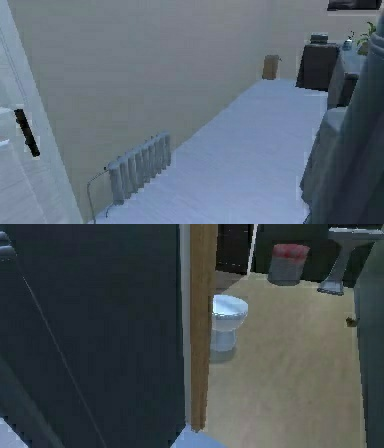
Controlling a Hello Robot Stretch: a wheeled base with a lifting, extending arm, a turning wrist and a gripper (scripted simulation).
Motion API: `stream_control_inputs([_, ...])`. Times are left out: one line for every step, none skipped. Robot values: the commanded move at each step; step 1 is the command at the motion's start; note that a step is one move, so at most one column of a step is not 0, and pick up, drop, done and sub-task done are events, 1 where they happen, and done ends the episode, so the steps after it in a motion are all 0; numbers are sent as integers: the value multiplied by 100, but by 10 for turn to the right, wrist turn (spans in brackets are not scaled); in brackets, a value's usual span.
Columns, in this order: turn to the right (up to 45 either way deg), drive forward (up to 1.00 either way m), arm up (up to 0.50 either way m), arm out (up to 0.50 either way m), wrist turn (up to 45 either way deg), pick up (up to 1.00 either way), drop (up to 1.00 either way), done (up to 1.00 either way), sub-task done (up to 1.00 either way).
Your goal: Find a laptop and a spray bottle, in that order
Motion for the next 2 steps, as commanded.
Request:
stream_control_inputs([0, 35, 0, 0, 0, 0, 0, 0, 0])
stream_control_inputs([210, 0, 0, 0, 0, 0, 0, 0, 0])
